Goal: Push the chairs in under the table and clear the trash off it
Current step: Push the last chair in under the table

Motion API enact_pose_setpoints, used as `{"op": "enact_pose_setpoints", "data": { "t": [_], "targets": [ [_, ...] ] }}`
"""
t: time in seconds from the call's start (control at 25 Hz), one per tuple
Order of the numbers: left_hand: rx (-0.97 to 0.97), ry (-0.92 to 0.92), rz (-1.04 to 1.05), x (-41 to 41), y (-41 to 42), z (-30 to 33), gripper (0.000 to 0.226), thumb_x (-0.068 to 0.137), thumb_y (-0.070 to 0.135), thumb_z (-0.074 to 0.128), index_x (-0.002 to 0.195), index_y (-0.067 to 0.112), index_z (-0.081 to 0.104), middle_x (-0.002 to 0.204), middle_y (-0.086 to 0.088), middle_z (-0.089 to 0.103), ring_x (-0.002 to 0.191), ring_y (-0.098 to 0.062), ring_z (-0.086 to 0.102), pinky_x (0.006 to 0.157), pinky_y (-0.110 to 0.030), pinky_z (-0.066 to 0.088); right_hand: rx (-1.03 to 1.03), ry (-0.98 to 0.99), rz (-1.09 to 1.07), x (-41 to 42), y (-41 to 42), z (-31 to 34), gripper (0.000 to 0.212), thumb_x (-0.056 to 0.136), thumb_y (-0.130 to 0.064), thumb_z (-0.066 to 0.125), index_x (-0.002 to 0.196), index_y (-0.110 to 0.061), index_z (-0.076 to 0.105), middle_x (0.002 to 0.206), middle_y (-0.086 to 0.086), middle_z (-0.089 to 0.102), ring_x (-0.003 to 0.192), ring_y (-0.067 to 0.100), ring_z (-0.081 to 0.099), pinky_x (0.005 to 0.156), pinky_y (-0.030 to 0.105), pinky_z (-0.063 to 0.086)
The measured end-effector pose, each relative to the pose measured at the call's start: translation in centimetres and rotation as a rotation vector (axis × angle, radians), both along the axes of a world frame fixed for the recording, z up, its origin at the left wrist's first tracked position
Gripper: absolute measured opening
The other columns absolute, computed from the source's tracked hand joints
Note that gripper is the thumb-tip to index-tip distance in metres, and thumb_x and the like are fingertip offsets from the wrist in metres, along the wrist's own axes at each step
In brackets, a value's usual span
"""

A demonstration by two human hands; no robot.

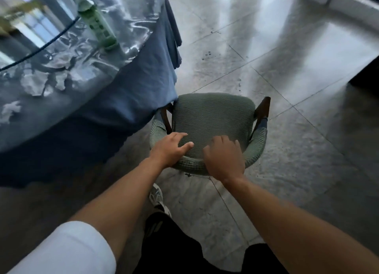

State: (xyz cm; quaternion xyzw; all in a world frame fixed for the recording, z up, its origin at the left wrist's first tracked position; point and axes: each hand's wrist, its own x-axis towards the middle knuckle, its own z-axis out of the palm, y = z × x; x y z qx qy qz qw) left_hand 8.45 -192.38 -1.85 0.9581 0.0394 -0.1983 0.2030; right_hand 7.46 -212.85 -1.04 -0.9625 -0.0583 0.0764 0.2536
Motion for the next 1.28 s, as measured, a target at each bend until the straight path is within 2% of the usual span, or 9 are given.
{"op": "enact_pose_setpoints", "data": {
  "t": [0.12,0.24,0.4,0.48,0.68,1.0,1.12,1.28],
  "targets": [
    [0.032,0.012,0.124,-3.8,-4.9,-0.4,0.078,0.088,0.077,0.033,0.148,0.030,0.047,0.153,-0.003,0.049,0.139,-0.023,0.046,0.109,-0.046,0.041,0.073,0.047,0.096,-0.7,-5.2,-0.2,0.054,0.095,-0.055,0.033,0.121,-0.016,0.060,0.121,0.006,0.062,0.113,0.026,0.059,0.118,0.057,0.028],
    [0.077,0.015,0.218,-7.3,-9.0,-0.9,0.069,0.095,0.071,0.039,0.148,0.028,0.049,0.152,-0.003,0.050,0.137,-0.024,0.048,0.107,-0.045,0.041,0.090,0.102,0.183,-1.8,-8.7,-0.4,0.057,0.095,-0.059,0.030,0.117,-0.015,0.061,0.117,0.008,0.062,0.109,0.028,0.059,0.113,0.058,0.033],
    [0.079,0.012,0.339,-10.4,-10.0,-1.8,0.079,0.084,0.080,0.034,0.139,0.028,0.058,0.144,-0.001,0.059,0.130,-0.022,0.055,0.103,-0.044,0.045,0.094,0.016,0.334,-4.9,-10.1,-1.3,0.051,0.096,-0.055,0.032,0.103,-0.014,0.061,0.104,0.005,0.065,0.099,0.026,0.061,0.111,0.054,0.036],
    [0.040,-0.066,0.421,-10.8,-10.1,-2.1,0.082,0.081,0.082,0.032,0.133,0.027,0.064,0.138,-0.001,0.064,0.125,-0.022,0.059,0.100,-0.044,0.047,0.108,-0.047,0.378,-5.4,-10.5,-2.0,0.046,0.098,-0.051,0.035,0.098,-0.015,0.062,0.097,0.004,0.066,0.094,0.025,0.062,0.112,0.052,0.036],
    [-0.023,-0.239,0.494,-8.2,-9.9,-0.9,0.076,0.085,0.074,0.032,0.129,0.023,0.067,0.132,-0.003,0.068,0.120,-0.023,0.061,0.095,-0.041,0.047,0.146,-0.103,0.306,-2.0,-9.6,-1.9,0.042,0.096,-0.047,0.036,0.094,-0.014,0.062,0.095,0.004,0.068,0.089,0.024,0.062,0.110,0.048,0.038],
    [-0.003,-0.231,0.529,-2.5,-9.1,0.1,0.077,0.083,0.079,0.025,0.124,0.029,0.067,0.122,0.000,0.071,0.110,-0.022,0.063,0.086,-0.038,0.048,0.186,-0.141,0.306,4.2,-8.1,-0.9,0.038,0.095,-0.044,0.040,0.093,-0.014,0.063,0.093,0.002,0.066,0.085,0.018,0.057,0.105,0.047,0.043],
    [0.012,-0.211,0.544,-0.9,-9.3,-0.3,0.080,0.082,0.081,0.024,0.126,0.030,0.066,0.125,-0.001,0.070,0.111,-0.024,0.064,0.092,-0.044,0.050,0.195,-0.156,0.337,6.4,-8.5,-0.8,0.038,0.094,-0.044,0.041,0.092,-0.014,0.064,0.091,0.001,0.064,0.081,0.013,0.049,0.095,0.043,0.048],
    [0.029,-0.180,0.591,2.1,-8.9,-0.9,0.084,0.083,0.081,0.020,0.130,0.027,0.063,0.125,-0.002,0.068,0.108,-0.024,0.063,0.091,-0.043,0.050,0.150,-0.150,0.397,10.6,-7.8,-0.8,0.043,0.092,-0.048,0.039,0.095,-0.014,0.066,0.090,0.001,0.064,0.082,0.019,0.056,0.081,0.038,0.049]
  ]
}}
